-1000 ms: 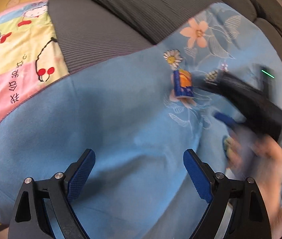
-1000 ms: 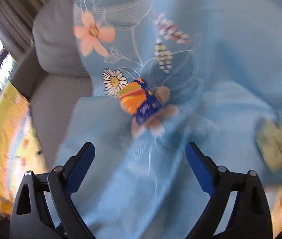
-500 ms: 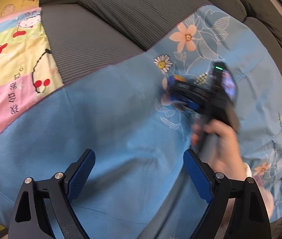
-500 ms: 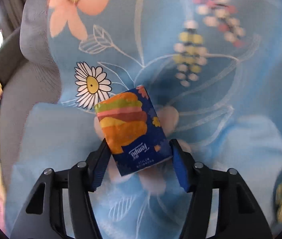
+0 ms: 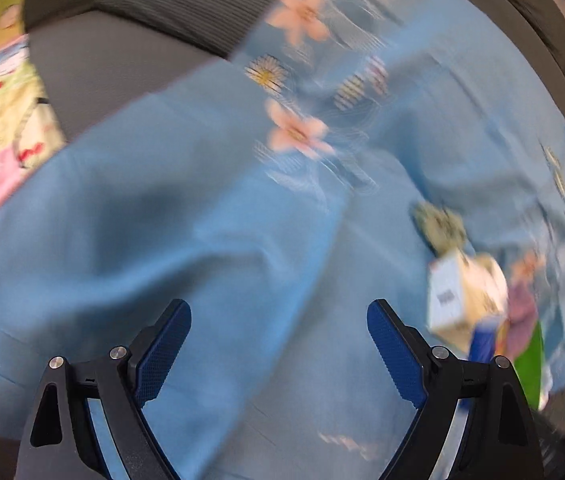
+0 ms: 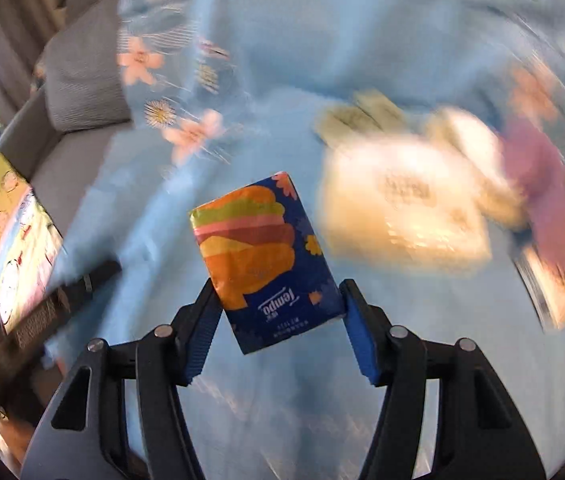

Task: Organize soft objects
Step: 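Carry the Tempo pack with the right tool over the green box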

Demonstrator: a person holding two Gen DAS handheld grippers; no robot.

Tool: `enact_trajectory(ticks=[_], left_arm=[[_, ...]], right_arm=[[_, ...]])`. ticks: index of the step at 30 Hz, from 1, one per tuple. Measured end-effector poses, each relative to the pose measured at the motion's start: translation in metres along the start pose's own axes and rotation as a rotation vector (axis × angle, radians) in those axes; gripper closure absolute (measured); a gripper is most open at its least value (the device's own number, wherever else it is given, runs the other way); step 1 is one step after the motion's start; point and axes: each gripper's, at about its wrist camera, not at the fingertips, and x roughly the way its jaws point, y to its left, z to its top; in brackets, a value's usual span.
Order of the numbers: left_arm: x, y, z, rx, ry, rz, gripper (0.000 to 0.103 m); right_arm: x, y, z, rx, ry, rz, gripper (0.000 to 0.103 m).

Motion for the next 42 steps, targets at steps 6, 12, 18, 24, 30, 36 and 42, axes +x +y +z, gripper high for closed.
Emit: enact_trajectory(ticks=[6, 12, 18, 24, 30, 36, 42], left_arm=[[0.013, -0.038, -0.038, 0.112, 0.153, -0.09, 0.013], [0.01, -0.07, -0.073, 0.204, 0.223, -0.128, 0.013], [0.006, -0.098, -0.095, 0.267, 0.272, -0.222, 0.021], [0.016, -0.126, -0.123, 0.358, 0.335, -0.276, 0.044], [0.031, -0.14, -0.136, 0.378, 0.388, -0.315, 0.049], [0.024, -0.152, -0.139, 0.441, 0.345, -0.318, 0.057], [-0.001, -0.184, -0.139, 0.535, 0.275, -0.38, 0.057]], right_arm=[[-0.011, -0.068, -0.068, 0.148, 0.105, -0.095, 0.043], [-0.028, -0.094, -0.092, 0.251, 0.081, -0.043, 0.026], [-0.059, -0.115, -0.093, 0.334, -0.029, 0.068, 0.032], [-0.051, -0.118, -0.089, 0.34, -0.002, 0.198, 0.061], [-0.029, -0.119, -0.086, 0.339, 0.052, 0.188, 0.059], [-0.017, -0.129, -0.092, 0.378, 0.064, 0.269, 0.061], [-0.056, -0.14, -0.092, 0.386, -0.058, 0.268, 0.061]])
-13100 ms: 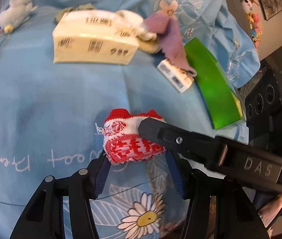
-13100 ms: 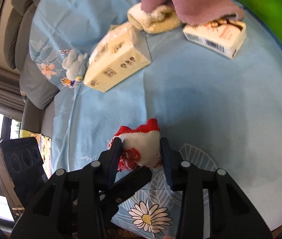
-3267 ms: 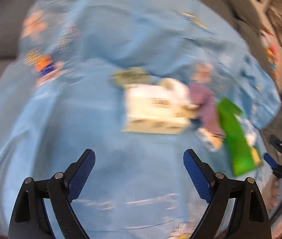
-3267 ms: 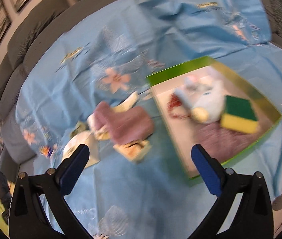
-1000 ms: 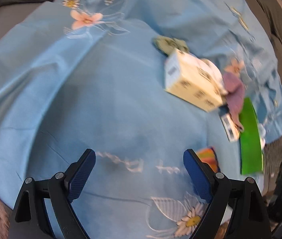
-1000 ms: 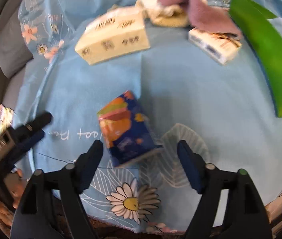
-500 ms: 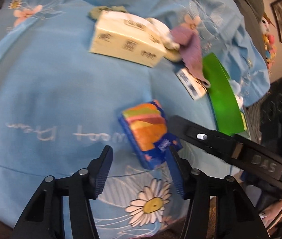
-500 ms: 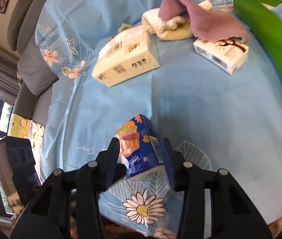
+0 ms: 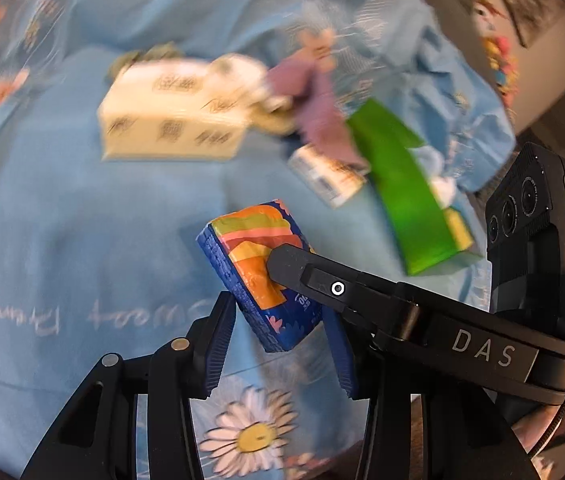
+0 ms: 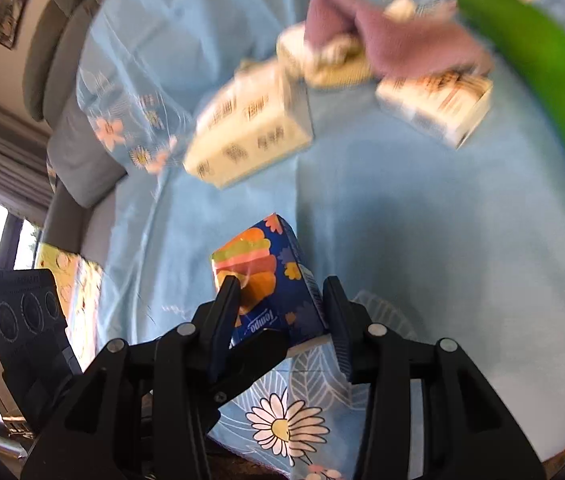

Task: Organize soft objects
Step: 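Carry the Tempo pack with the right tool over the green box, then lower the Tempo pack into the green box and open the right tool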

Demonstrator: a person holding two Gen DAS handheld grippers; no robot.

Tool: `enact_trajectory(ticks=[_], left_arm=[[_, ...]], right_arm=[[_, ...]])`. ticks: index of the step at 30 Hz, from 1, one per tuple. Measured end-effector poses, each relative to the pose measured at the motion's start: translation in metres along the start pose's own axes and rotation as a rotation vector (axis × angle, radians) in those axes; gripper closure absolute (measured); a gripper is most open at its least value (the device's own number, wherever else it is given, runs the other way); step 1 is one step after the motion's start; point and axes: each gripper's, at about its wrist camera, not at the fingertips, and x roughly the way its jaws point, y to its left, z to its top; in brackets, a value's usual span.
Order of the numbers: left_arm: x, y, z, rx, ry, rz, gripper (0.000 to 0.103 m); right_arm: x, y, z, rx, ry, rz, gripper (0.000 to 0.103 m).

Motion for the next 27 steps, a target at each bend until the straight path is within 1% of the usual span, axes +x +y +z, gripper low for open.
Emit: enact_trajectory(ticks=[7, 11, 14, 15, 18, 22, 27], left_arm=[[-0.003, -0.067, 0.025, 0.174, -0.065, -0.105, 0.057], [0.007, -0.104, 0.039, 0.253, -0.071, -0.158, 0.057], [0.021, -0.127, 0.048, 0.303, -0.063, -0.202, 0.057], [0.029, -0.136, 0.051, 0.324, -0.055, -0.219, 0.057], [0.043, -0.15, 0.055, 0.351, -0.034, -0.239, 0.057], [0.06, -0.167, 0.061, 0.378, 0.003, -0.251, 0.057], [0.077, -0.178, 0.064, 0.396, 0.038, -0.26, 0.057]], right_arm=[[-0.073, -0.011, 0.013, 0.021, -0.205, -0.044, 0.06], [-0.111, -0.03, 0.02, 0.057, -0.308, -0.08, 0.06], [-0.131, -0.047, 0.024, 0.093, -0.365, -0.105, 0.06], [-0.135, -0.052, 0.025, 0.106, -0.38, -0.113, 0.06], [-0.146, -0.07, 0.028, 0.14, -0.409, -0.133, 0.059], [-0.152, -0.09, 0.033, 0.187, -0.427, -0.143, 0.059], [-0.156, -0.111, 0.038, 0.237, -0.439, -0.151, 0.059]])
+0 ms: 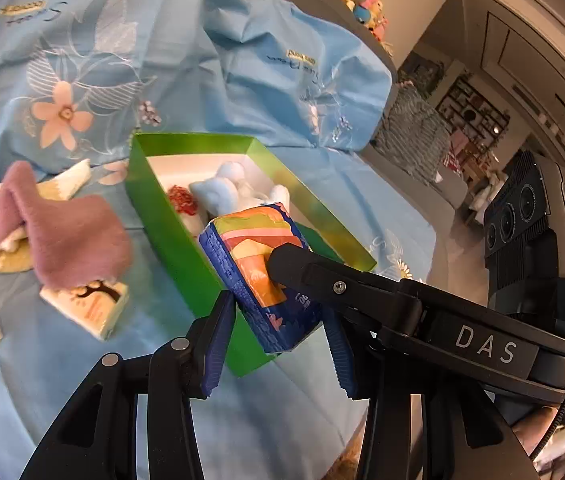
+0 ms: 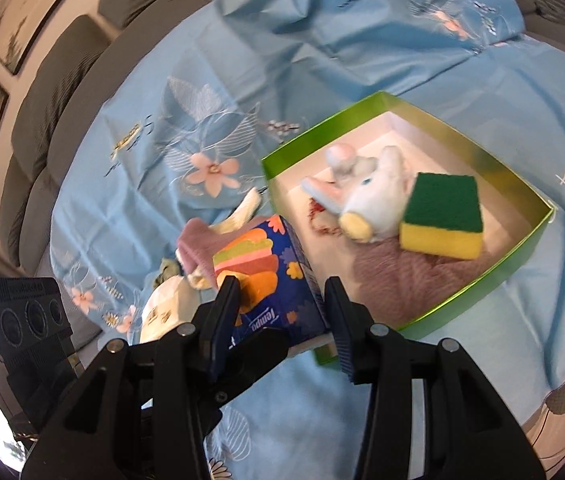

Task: Organize soft objects
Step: 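Lower the Tempo pack into the green box and open the right tool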

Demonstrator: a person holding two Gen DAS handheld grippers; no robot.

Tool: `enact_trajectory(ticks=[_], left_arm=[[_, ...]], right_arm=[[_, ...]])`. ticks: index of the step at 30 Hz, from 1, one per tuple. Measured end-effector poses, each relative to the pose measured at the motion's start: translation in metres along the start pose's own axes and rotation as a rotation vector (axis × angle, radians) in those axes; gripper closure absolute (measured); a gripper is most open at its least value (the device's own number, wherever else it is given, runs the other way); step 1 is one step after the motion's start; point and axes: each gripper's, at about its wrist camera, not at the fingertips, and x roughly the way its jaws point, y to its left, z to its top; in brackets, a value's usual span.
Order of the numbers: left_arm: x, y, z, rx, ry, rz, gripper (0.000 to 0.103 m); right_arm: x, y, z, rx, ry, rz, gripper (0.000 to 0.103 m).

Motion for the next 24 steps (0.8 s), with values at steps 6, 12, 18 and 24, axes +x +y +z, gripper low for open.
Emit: enact_trajectory(ticks=[6, 12, 18, 24], left_arm=[[0.022, -0.004, 0.003, 0.005, 0.052, -0.012, 0.057], [0.038, -0.004, 0.004, -0.001, 0.101, -0.012, 0.058], [0.046, -0.002, 0.006, -0.006, 0.128, -0.009, 0.057], [0.051, -0.001, 0.007, -0.023, 0.147, 0.011, 0.058]], right_arm=[[0.006, -0.021, 0.008, 0.04, 0.016, -0.023, 0.059], [0.015, -0.038, 0.011, 0.082, 0.041, -0.035, 0.059], [0.02, -0.047, 0.014, 0.111, 0.057, -0.036, 0.059], [0.026, -0.056, 0.015, 0.145, 0.077, -0.027, 0.059]])
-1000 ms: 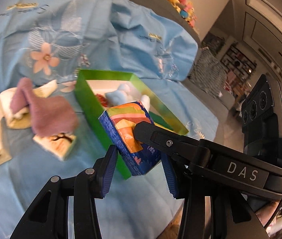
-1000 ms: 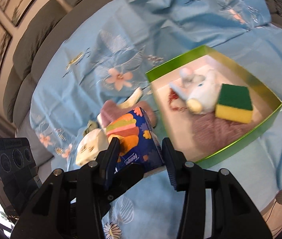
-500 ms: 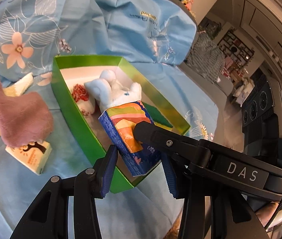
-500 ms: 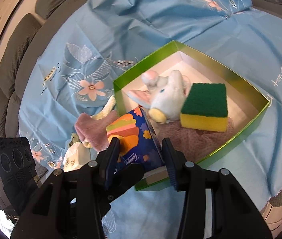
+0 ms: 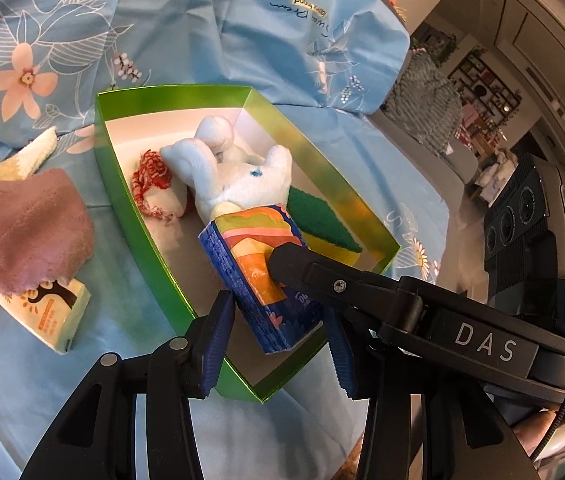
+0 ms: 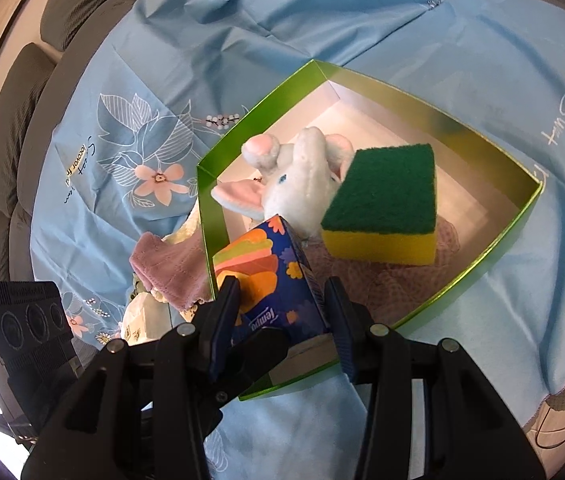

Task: Organize soft objects
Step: 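Lower the Tempo pack into the green box and open the right tool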

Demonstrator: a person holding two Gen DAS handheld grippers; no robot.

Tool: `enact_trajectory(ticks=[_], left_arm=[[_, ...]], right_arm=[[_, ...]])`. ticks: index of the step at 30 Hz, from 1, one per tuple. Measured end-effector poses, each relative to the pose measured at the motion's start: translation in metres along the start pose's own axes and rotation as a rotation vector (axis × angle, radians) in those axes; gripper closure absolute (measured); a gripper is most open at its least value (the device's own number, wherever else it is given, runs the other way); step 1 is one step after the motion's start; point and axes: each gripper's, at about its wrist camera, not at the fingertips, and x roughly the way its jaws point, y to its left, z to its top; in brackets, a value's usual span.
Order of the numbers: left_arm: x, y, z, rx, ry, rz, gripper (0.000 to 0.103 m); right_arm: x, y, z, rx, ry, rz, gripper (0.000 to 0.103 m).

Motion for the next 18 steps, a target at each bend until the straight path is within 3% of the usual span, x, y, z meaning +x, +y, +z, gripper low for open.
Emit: enact_trajectory(ticks=[4, 7, 12, 16, 18], left_arm=[[-0.006, -0.002, -0.002, -0.002, 0.008, 0.001, 0.057], [-0.013, -0.006, -0.003, 0.007, 0.006, -0.008, 0.057], [-0.034, -0.012, -0.01, 0.043, -0.025, 0.035, 0.036], [-0.058, -0.009, -0.016, 0.034, -0.069, 0.028, 0.029], [-0.074, -0.005, -0.019, 0.017, -0.103, 0.026, 0.024]], right_arm=[[0.0, -0.001, 0.0, 0.014, 0.007, 0.004, 0.057], [-0.006, 0.005, -0.002, -0.01, -0.007, 0.005, 0.05], [-0.018, 0.021, -0.007, -0.046, -0.037, -0.013, 0.041], [-0.027, 0.033, -0.011, -0.081, -0.063, -0.058, 0.035], [-0.032, 0.038, -0.014, -0.089, -0.074, -0.056, 0.025]])
